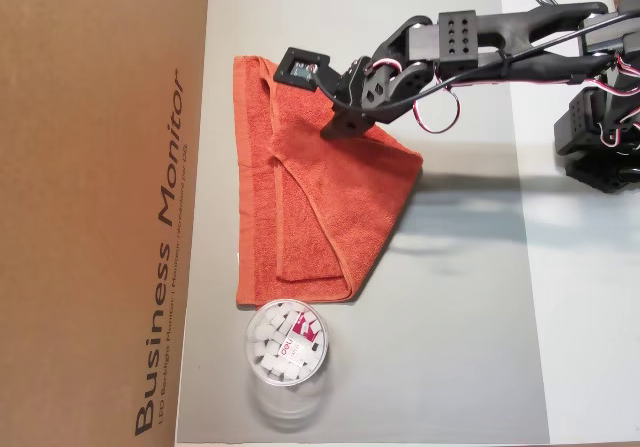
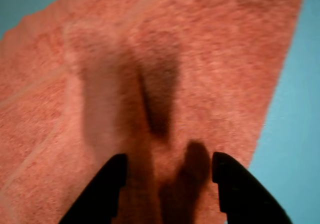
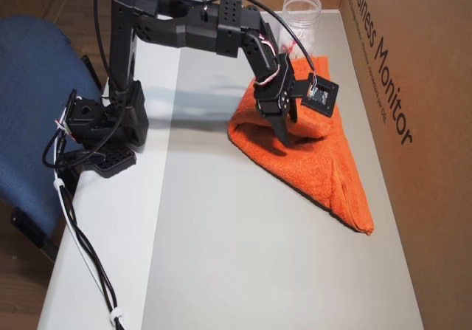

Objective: Fold the blanket.

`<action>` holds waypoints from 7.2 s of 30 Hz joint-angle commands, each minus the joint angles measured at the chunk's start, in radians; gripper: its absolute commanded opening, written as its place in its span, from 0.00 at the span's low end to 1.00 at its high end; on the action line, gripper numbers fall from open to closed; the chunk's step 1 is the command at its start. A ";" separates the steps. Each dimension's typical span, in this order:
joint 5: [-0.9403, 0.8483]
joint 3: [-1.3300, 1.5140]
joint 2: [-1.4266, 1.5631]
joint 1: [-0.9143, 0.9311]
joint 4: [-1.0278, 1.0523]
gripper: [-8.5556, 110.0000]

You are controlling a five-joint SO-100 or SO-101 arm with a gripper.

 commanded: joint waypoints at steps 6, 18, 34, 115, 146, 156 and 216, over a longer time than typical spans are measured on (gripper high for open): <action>0.074 -0.083 0.002 -0.072 -0.015 0.21; 0.074 -0.084 -0.060 -0.035 -0.017 0.22; 0.075 -0.064 -0.074 -0.067 -0.017 0.21; 0.132 -0.492 -0.213 0.302 -0.396 0.07; 0.123 -0.770 -0.618 0.453 -0.517 0.07; 0.123 -0.770 -0.638 0.456 -0.517 0.11; -0.218 -0.565 -0.354 0.448 -0.684 0.08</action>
